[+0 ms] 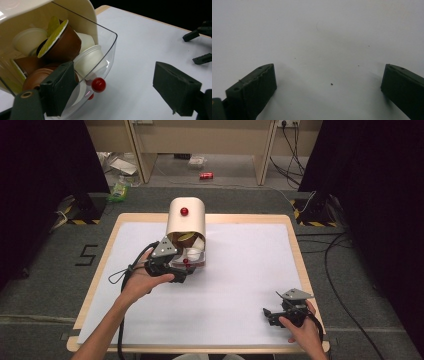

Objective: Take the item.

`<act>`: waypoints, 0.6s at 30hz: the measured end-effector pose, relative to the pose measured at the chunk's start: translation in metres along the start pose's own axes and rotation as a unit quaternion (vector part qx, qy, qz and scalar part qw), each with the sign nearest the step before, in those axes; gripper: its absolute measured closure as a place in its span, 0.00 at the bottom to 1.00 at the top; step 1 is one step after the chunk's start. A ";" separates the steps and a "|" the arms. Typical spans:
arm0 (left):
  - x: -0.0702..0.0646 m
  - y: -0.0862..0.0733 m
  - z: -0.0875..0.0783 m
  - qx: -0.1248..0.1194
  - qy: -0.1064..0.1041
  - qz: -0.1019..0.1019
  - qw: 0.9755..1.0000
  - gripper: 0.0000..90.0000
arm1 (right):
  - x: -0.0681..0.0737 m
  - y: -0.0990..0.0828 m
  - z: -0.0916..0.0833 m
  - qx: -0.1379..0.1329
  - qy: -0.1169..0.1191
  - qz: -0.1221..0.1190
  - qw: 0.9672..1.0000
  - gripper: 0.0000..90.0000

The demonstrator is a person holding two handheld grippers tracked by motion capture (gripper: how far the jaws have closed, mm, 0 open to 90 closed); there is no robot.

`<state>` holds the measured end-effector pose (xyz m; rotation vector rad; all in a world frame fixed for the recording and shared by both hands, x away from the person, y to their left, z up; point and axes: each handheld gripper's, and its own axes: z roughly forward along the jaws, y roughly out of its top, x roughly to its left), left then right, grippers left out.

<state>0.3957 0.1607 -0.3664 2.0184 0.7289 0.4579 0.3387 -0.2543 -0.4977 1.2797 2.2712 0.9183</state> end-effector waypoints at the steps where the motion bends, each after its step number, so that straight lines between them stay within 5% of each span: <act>1: 0.000 0.000 0.000 0.000 0.000 0.001 1.000 0.20 | 0.000 0.000 0.000 0.000 0.000 0.000 1.000 0.01; 18: -0.011 -0.005 -0.006 0.009 -0.003 0.006 1.000 0.20 | 0.000 0.000 0.000 0.000 0.000 0.000 1.000 0.01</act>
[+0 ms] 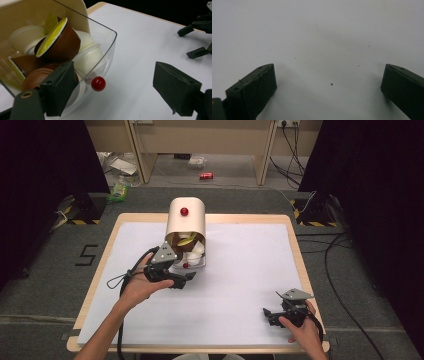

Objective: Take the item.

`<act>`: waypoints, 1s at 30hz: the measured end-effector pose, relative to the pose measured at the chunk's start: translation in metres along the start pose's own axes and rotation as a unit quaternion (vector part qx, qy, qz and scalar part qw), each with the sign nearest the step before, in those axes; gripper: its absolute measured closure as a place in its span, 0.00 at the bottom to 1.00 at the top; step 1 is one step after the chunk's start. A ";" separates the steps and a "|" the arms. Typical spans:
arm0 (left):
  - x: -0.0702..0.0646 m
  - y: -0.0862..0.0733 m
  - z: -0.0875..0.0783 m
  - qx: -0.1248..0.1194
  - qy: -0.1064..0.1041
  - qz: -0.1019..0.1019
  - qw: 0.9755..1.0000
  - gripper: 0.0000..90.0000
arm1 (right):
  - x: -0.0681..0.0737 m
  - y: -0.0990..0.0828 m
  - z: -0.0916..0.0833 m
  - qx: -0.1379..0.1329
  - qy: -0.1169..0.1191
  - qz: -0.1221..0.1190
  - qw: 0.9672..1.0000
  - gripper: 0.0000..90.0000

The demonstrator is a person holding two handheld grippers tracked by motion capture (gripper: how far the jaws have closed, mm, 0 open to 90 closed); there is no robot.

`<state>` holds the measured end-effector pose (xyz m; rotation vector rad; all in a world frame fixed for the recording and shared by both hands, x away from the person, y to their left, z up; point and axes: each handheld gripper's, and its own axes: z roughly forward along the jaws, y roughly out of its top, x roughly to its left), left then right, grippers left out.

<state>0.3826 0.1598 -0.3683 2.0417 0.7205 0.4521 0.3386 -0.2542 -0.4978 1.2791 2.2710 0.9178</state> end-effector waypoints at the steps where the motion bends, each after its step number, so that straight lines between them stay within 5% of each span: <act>1: -0.001 0.000 0.000 0.001 0.002 0.002 1.000 0.20 | 0.000 0.000 0.000 0.000 0.000 0.000 1.000 0.01; 30: -0.010 -0.007 -0.005 0.006 -0.002 0.000 1.000 0.21 | 0.000 0.000 0.000 0.000 0.000 0.000 1.000 0.01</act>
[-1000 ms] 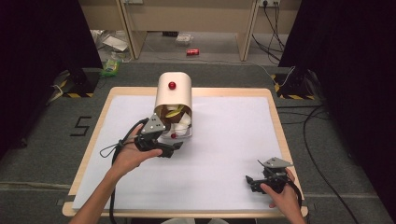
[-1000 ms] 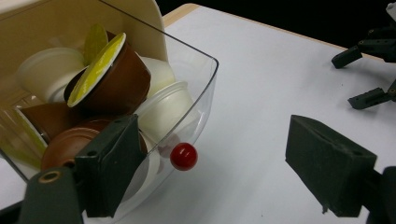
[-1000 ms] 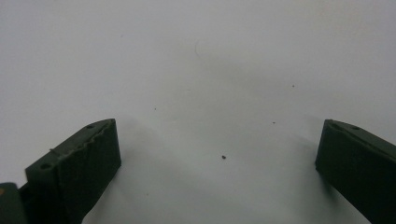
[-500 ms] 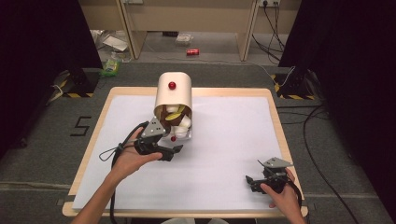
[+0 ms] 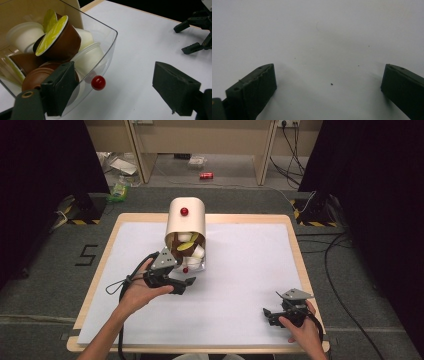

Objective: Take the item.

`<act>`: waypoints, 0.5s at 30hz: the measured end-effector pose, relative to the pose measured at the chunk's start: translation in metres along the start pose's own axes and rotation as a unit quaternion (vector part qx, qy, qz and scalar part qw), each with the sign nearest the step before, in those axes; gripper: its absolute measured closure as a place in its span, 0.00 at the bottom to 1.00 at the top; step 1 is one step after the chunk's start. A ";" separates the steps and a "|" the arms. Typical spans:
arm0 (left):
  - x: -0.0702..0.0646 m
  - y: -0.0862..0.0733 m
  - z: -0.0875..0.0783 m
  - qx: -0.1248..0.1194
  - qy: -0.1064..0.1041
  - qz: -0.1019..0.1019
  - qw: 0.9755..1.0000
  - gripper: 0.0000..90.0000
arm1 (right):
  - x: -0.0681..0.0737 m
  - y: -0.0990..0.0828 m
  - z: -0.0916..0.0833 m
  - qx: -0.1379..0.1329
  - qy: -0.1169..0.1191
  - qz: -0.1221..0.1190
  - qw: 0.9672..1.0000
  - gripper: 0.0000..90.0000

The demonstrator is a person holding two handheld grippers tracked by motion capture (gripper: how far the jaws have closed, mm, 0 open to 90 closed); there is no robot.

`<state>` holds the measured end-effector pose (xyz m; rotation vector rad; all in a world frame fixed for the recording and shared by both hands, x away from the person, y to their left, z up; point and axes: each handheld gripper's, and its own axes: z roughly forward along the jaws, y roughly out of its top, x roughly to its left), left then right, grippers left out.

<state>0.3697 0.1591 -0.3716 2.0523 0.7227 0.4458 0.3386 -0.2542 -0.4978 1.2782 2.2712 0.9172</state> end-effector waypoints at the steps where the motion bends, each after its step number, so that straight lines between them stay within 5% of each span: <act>1: 0.000 0.000 0.000 0.001 0.000 0.001 1.000 0.21 | 0.000 0.000 0.000 0.000 0.000 0.000 1.000 0.01; 15: 0.001 -0.001 -0.002 0.002 0.001 -0.007 1.000 0.23 | 0.000 0.000 0.000 0.000 0.000 0.000 1.000 0.01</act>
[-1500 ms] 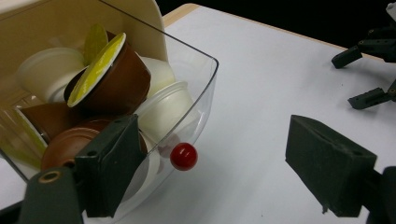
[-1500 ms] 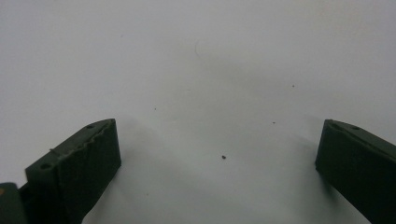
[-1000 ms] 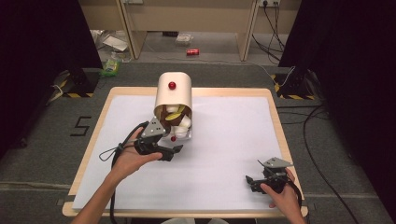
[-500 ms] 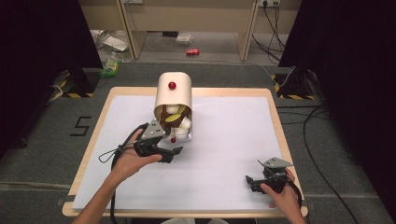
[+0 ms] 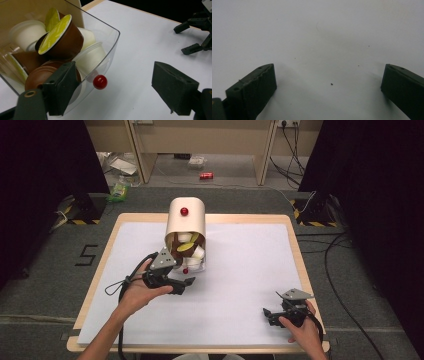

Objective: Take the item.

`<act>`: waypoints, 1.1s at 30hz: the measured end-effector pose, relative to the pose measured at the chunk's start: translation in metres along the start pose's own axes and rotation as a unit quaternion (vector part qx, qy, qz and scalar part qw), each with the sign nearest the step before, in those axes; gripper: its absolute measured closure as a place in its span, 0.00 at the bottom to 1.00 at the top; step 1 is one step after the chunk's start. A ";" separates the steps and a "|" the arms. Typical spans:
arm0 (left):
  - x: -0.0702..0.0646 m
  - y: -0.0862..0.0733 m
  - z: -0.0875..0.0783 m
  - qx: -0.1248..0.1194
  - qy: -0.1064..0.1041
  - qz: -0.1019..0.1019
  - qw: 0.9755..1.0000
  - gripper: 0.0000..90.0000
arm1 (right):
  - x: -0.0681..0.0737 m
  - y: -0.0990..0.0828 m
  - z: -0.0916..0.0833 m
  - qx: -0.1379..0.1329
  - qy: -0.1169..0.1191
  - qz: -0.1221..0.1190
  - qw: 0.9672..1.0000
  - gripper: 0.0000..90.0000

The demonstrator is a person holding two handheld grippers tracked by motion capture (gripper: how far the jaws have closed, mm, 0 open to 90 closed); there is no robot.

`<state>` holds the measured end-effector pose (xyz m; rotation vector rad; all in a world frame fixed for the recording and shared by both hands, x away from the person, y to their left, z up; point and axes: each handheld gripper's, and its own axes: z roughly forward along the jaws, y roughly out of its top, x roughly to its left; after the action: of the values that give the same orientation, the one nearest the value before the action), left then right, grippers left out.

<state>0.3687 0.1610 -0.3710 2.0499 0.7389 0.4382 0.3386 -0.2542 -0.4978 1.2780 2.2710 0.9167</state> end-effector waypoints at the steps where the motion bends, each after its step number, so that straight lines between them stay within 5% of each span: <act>1: 0.000 0.000 0.000 -0.001 0.001 -0.002 1.000 0.23 | 0.000 0.000 0.000 0.000 0.000 0.000 1.000 0.01; 33: 0.013 0.013 -0.009 -0.023 0.024 -0.015 0.999 0.23 | 0.000 0.000 0.000 0.000 0.000 0.000 1.000 0.01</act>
<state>0.3780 0.1694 -0.3549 1.9894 0.7807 0.4843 0.3388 -0.2542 -0.4978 1.2771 2.2711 0.9172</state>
